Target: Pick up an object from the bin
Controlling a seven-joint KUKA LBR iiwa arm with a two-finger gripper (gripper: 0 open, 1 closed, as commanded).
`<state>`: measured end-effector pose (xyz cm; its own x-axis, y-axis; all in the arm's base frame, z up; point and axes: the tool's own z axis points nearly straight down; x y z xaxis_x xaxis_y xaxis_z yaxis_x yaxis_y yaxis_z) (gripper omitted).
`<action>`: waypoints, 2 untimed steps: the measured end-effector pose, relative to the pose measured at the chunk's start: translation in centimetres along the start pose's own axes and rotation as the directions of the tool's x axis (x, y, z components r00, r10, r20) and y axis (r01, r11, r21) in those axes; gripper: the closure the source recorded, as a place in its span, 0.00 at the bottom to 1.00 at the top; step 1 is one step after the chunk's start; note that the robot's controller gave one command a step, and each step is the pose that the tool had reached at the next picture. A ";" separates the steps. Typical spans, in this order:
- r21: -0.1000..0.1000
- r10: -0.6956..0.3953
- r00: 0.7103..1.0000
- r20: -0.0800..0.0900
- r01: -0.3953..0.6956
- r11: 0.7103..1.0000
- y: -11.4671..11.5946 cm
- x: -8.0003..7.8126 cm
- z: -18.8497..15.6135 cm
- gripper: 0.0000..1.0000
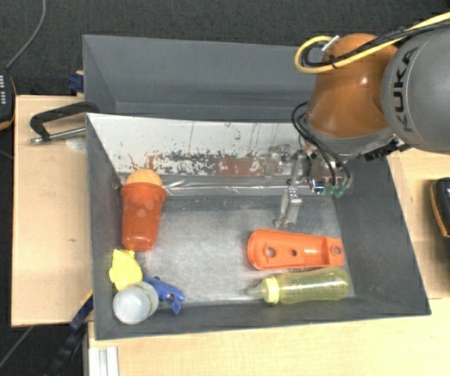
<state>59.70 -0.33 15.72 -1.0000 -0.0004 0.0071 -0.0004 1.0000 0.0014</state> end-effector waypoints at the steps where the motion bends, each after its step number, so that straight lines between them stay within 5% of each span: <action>1: 0.000 0.000 1.000 0.009 0.000 1.000 0.0 -0.2 -0.5 0.00; 2: -0.001 0.022 1.000 0.007 -0.022 1.000 -1.1 4.7 6.0 0.00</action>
Offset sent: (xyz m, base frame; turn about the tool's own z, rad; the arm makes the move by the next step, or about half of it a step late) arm -0.0688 -0.0164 -0.0872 0.0308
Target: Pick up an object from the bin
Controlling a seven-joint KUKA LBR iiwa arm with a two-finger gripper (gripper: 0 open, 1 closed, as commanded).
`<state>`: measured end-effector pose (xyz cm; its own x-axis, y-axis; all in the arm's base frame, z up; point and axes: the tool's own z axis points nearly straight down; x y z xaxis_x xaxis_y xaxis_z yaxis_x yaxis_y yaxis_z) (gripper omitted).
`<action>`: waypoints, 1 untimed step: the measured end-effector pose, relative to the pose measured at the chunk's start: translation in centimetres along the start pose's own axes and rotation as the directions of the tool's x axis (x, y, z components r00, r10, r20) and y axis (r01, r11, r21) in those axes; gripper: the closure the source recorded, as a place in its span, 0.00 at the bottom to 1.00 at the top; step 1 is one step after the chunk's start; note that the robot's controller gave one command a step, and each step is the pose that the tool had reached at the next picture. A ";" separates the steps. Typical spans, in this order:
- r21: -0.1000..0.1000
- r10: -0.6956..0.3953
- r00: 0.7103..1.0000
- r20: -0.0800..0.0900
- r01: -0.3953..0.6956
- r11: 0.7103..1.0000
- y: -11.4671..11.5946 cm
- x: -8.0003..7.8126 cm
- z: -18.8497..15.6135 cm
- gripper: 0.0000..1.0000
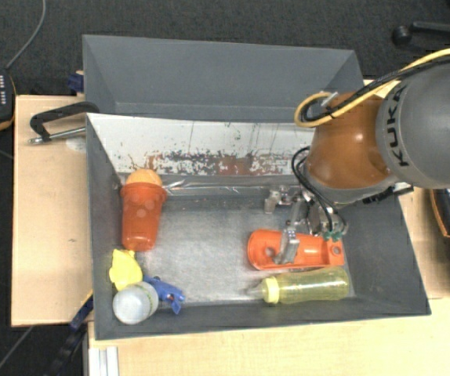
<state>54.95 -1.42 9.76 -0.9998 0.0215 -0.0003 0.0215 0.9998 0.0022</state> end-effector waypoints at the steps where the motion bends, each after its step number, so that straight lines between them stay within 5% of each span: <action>1: 0.000 -0.048 0.999 -0.001 0.048 0.999 -0.3 1.8 -0.2 0.00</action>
Offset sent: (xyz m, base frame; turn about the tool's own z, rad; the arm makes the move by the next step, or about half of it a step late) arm -0.0125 -0.0056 0.0103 0.1275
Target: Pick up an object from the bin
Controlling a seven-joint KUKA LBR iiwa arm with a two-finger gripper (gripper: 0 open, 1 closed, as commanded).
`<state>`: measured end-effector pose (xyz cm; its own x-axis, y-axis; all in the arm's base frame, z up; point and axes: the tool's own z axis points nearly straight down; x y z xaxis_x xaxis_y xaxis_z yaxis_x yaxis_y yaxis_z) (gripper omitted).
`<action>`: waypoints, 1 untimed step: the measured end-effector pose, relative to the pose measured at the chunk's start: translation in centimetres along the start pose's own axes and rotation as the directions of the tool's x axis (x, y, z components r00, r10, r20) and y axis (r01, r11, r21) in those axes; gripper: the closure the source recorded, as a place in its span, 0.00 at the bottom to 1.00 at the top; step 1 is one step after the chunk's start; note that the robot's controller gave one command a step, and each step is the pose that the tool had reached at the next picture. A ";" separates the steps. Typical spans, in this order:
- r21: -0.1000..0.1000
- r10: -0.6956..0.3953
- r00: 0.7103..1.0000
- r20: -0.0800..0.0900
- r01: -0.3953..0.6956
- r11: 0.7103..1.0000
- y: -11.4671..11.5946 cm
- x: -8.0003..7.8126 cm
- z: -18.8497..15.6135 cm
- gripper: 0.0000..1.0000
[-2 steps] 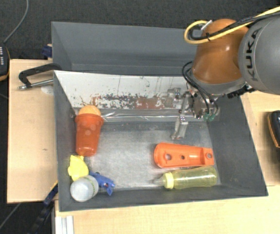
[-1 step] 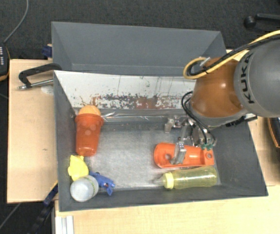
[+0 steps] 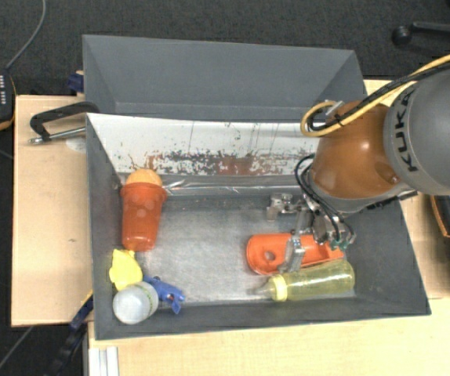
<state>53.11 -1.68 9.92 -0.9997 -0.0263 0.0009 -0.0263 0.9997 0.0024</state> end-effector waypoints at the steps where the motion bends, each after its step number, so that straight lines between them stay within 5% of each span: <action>1: -0.001 0.077 0.997 0.010 -0.077 0.997 -0.2 -0.5 -2.2 0.00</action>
Offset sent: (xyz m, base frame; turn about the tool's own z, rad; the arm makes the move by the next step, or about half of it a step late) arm 0.0001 -0.0122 -0.0292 0.1644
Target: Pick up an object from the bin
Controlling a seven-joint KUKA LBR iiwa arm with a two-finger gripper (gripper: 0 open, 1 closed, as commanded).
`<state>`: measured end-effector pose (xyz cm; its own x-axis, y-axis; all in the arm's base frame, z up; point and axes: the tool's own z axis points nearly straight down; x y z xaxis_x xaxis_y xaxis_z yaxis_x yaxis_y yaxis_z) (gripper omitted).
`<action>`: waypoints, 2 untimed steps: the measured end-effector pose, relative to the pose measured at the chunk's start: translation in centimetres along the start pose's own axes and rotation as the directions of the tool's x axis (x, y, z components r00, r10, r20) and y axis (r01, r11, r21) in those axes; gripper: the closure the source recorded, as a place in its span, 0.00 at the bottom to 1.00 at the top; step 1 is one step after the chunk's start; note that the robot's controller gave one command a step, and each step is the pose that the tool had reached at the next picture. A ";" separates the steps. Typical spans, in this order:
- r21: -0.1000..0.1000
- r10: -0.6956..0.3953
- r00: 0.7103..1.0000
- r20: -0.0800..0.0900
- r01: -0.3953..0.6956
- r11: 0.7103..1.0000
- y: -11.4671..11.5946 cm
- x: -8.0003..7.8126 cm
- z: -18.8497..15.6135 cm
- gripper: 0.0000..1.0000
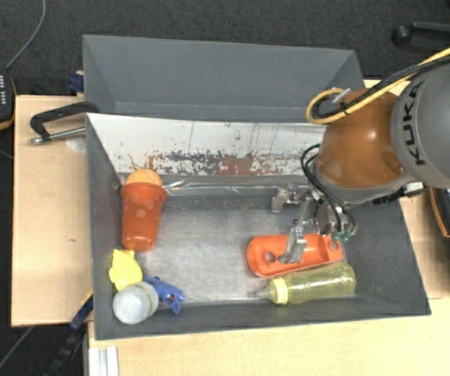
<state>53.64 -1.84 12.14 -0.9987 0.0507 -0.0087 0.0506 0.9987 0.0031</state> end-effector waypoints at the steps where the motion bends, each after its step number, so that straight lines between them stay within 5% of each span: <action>1: 0.000 0.085 0.996 -0.008 -0.085 0.996 -0.9 0.3 4.9 0.00; 2: -0.001 0.068 0.998 0.001 -0.068 0.998 -2.5 0.2 5.0 1.00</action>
Offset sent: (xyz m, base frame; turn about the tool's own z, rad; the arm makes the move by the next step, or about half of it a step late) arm -0.0041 -0.0253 -0.0514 0.0677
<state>53.34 -4.35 7.11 -0.9929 0.1187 -0.0098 0.1187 0.9929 0.0042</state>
